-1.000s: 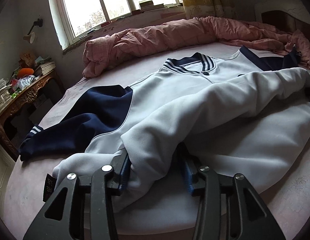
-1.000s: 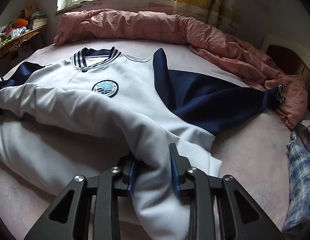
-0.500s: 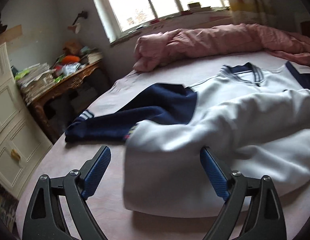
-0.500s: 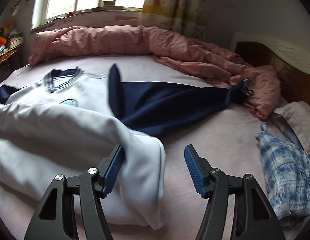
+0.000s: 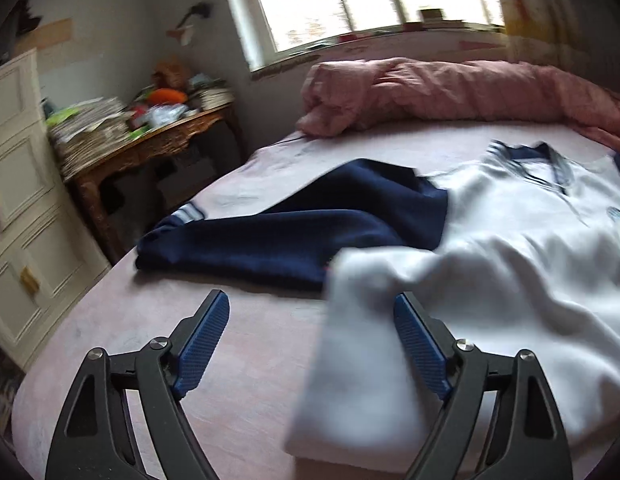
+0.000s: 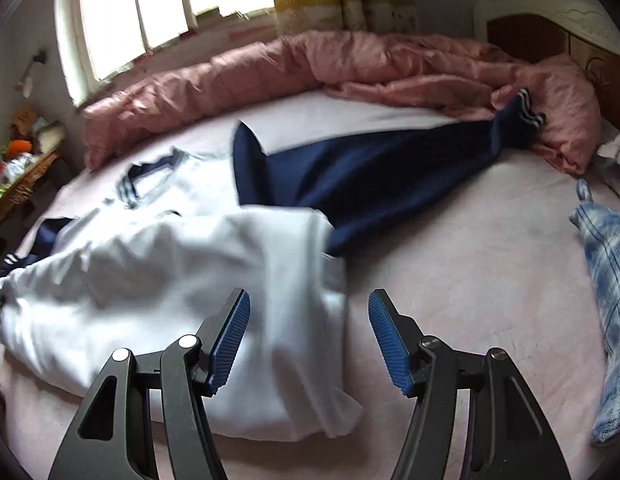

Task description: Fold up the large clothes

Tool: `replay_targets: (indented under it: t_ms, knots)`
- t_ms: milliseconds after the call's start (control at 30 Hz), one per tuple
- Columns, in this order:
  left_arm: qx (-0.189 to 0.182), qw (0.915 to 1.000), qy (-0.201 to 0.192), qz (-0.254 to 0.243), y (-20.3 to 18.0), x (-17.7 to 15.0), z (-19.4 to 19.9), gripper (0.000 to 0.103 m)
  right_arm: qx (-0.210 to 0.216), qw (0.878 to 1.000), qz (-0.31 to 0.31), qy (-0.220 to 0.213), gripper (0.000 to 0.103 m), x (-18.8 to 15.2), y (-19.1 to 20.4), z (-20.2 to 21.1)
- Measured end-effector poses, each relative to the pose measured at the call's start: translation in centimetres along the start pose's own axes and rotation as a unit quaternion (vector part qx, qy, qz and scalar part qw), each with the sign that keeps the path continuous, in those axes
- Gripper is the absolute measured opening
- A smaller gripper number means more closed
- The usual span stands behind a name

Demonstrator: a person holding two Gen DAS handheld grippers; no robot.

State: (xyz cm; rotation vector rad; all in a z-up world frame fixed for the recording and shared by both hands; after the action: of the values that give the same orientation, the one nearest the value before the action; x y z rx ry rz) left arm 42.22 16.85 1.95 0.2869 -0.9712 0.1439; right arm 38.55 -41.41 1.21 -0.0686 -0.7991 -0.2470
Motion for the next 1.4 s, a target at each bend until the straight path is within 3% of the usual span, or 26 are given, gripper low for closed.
replay_targets:
  t_ms: [67, 133, 200, 300, 367, 433, 500, 567, 600, 633, 667, 700, 733, 800, 900, 967, 1033, 1100, 1133, 1233, 1400]
  knots:
    - [-0.010, 0.9986, 0.019, 0.049, 2.1, -0.1, -1.4, 0.083, -0.049, 0.999, 0.012, -0.005, 0.064, -0.3, -0.3, -0.7]
    - [-0.051, 0.9927, 0.052, 0.096, 3.8, -0.8, -2.7, 0.083, -0.075, 0.997, 0.013, 0.000, 0.064, -0.5, -0.6, -1.3]
    - [-0.089, 0.9864, 0.070, 0.119, 4.6, -1.3, -3.2, 0.077, -0.061, 0.998, -0.003, -0.001, 0.064, -0.4, -0.9, -1.1]
    - [-0.140, 0.9814, 0.079, 0.105, 3.8, -1.5, -2.3, 0.076, -0.040, 0.999, -0.019, -0.013, 0.064, -0.1, -1.1, -0.1]
    - [-0.214, 0.9658, 0.100, 0.107, 2.5, -1.7, -1.7, 0.076, 0.013, 0.999, -0.029, -0.005, 0.064, 0.1, -0.9, 0.1]
    - [-0.261, 0.9487, 0.121, 0.132, 2.1, -2.1, -1.6, 0.077, 0.073, 0.997, -0.025, 0.030, 0.069, -0.2, -0.6, -0.2]
    - [-0.262, 0.9450, 0.138, 0.139, 1.9, -2.3, -2.0, 0.077, 0.101, 0.992, -0.014, 0.070, 0.070, -0.6, 0.0, -1.1]
    - [-0.266, 0.9405, 0.161, 0.137, 1.6, -2.9, -2.7, 0.075, 0.095, 0.990, -0.018, 0.098, 0.074, -1.2, 0.1, -2.0]
    - [-0.276, 0.9351, 0.179, 0.132, 1.2, -3.3, -2.9, 0.075, 0.088, 0.990, -0.026, 0.109, 0.082, -1.4, -0.1, -2.4]
    - [-0.274, 0.9372, 0.182, 0.116, 0.9, -3.4, -2.9, 0.064, 0.082, 0.989, -0.038, 0.121, 0.089, -1.7, -0.4, -2.9]
    - [-0.272, 0.9415, 0.177, 0.093, 0.5, -3.1, -2.6, 0.034, 0.087, 0.987, -0.053, 0.127, 0.089, -1.9, -0.8, -3.4]
    - [-0.272, 0.9429, 0.172, 0.085, 0.4, -2.9, -2.2, 0.018, 0.098, 0.984, -0.066, 0.130, 0.089, -2.1, -0.9, -3.6]
    - [-0.260, 0.9472, 0.165, 0.091, 0.7, -2.6, -1.8, 0.005, 0.107, 0.984, -0.066, 0.125, 0.068, -1.9, -1.1, -3.5]
    - [-0.244, 0.9561, 0.126, 0.102, 1.6, -1.5, -0.4, 0.005, 0.134, 0.981, -0.087, 0.110, 0.008, -1.2, -1.6, -2.6]
    - [-0.249, 0.9592, 0.070, 0.114, 2.7, -0.2, 1.9, 0.005, 0.139, 0.984, -0.110, 0.011, 0.007, 0.6, -3.0, 1.5]
    - [-0.230, 0.9666, 0.065, 0.093, 2.4, -0.1, 2.2, 0.005, 0.148, 0.984, -0.093, -0.029, 0.007, 1.3, -2.6, 3.5]
    - [-0.197, 0.9748, 0.083, 0.064, 1.4, -0.7, 0.9, 0.006, 0.110, 0.991, -0.071, -0.016, 0.007, 1.1, -2.1, 3.1]
    - [-0.171, 0.9779, 0.112, 0.042, 0.5, -1.7, -0.8, 0.007, 0.063, 0.996, -0.048, 0.032, 0.007, -0.1, -1.5, 0.8]
    - [-0.159, 0.9793, 0.121, 0.030, 0.2, -2.2, -1.5, 0.010, 0.049, 0.996, -0.042, 0.060, 0.007, -0.9, -1.3, -0.8]
    - [-0.142, 0.9820, 0.125, 0.002, -0.3, -2.8, -2.3, 0.013, 0.027, 0.995, -0.035, 0.094, 0.011, -2.2, -1.4, -3.3]
    - [-0.144, 0.9848, 0.094, 0.026, 1.2, -2.3, -1.9, 0.016, -0.023, 0.999, -0.013, 0.035, 0.015, -1.3, -1.9, -1.1]
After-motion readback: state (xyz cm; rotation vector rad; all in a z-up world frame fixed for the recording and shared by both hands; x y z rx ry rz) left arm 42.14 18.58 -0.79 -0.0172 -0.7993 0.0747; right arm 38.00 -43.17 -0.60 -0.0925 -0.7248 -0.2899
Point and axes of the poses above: each gripper's, at about its wrist camera, not at the fingertips, and z roughly against the way its jaws point, y to its left, x to its top, the point moved 4 cm from there along -z, roughly the way its jaws point, and after that the axes turned 6 degrees about -x, right-handed, at the moved point
